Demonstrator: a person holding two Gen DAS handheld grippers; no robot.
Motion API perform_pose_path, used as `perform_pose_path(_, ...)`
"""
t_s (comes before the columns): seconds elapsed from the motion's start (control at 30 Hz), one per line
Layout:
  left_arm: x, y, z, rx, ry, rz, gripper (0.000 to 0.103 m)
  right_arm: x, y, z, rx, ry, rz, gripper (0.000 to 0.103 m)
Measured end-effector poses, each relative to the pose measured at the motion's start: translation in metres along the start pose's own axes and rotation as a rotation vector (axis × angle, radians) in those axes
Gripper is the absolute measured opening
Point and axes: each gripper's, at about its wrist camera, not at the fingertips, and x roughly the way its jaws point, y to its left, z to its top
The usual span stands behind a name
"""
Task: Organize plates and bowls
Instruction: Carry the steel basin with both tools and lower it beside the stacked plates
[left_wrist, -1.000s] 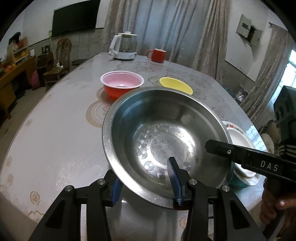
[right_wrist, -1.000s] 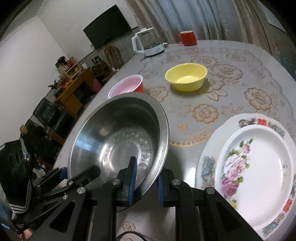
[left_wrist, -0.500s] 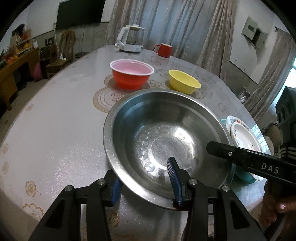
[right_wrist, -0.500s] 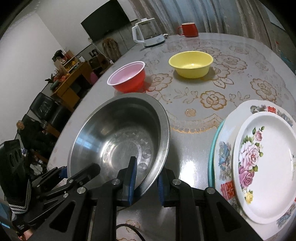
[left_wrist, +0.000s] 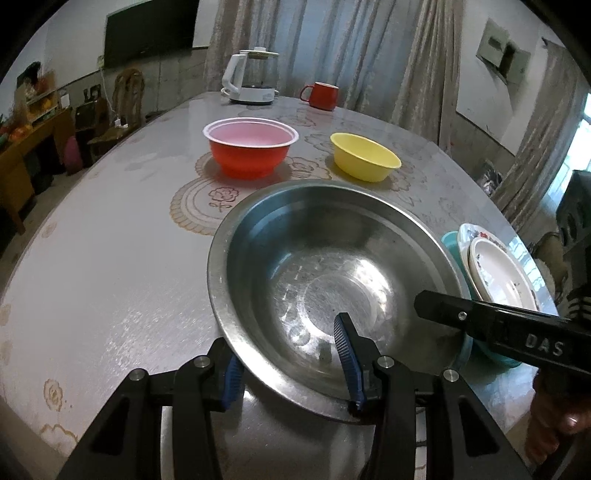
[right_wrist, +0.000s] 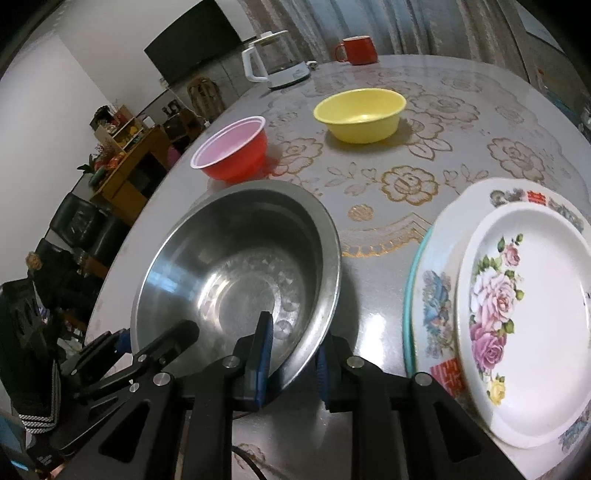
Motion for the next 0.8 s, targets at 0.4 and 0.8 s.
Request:
perform_pose_path(0.4, 0.014, -0.018, 0.006, 0.044, 0.018, 0.002, 0.045, -0.051, -0.014, 0.002, 0.029, -0.099, -0.072, 0.034)
perform_pose_path(0.8, -0.010, -0.008, 0.006, 0.001, -0.014, -0.013, 0.053, -0.062, -0.022, 0.007, 0.043, -0.142, -0.028, 0.034)
